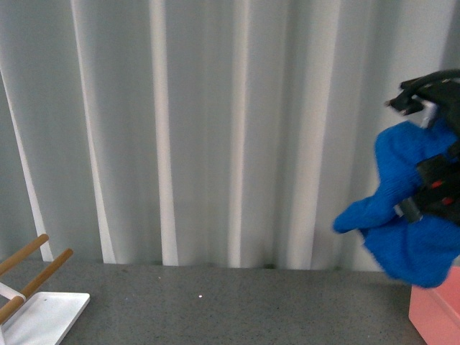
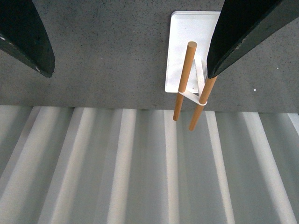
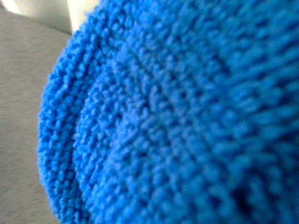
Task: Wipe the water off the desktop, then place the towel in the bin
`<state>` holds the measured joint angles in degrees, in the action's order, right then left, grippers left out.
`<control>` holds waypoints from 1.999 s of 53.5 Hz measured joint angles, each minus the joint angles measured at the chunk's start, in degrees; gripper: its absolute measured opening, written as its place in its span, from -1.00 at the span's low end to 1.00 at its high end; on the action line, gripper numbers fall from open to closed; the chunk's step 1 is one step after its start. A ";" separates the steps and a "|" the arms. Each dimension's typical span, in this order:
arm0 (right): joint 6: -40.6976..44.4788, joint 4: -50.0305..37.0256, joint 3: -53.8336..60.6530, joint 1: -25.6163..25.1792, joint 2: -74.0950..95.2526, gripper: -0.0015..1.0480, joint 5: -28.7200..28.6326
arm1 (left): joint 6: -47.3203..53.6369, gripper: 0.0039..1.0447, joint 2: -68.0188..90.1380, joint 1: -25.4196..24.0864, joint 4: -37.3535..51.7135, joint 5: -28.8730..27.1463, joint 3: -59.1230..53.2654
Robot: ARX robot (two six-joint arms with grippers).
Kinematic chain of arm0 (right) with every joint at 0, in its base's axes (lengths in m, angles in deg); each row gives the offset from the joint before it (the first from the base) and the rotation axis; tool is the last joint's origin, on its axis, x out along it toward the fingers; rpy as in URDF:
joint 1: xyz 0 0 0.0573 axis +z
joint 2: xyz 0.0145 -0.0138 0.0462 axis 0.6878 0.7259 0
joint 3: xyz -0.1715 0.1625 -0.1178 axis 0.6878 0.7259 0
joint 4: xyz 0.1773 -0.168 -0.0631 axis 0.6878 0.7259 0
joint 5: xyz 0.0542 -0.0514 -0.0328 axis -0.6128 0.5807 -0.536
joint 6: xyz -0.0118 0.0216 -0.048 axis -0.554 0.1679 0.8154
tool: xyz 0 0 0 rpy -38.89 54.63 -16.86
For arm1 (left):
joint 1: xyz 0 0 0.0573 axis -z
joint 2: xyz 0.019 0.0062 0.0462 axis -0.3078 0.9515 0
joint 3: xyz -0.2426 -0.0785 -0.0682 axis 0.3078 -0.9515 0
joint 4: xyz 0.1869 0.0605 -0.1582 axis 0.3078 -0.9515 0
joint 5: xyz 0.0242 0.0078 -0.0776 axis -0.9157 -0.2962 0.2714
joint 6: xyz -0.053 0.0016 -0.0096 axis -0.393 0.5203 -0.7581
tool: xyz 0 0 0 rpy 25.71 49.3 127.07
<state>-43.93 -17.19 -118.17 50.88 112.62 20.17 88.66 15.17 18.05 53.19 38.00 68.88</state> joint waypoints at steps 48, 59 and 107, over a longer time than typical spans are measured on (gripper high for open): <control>-3.98 16.98 -10.23 -19.89 11.02 -0.86 4.31 | 0.00 0.88 0.00 0.00 0.00 0.00 -0.02; -7.04 14.97 -8.15 -19.28 14.16 -0.86 3.78 | 0.00 0.88 0.00 0.00 0.00 0.00 0.00; -9.92 14.84 -8.17 -19.43 15.89 0.86 2.29 | -0.02 0.88 0.00 0.00 0.00 0.00 0.00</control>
<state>-53.85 -2.35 -126.34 31.45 128.51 22.46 88.64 15.17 18.05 53.19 38.00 68.88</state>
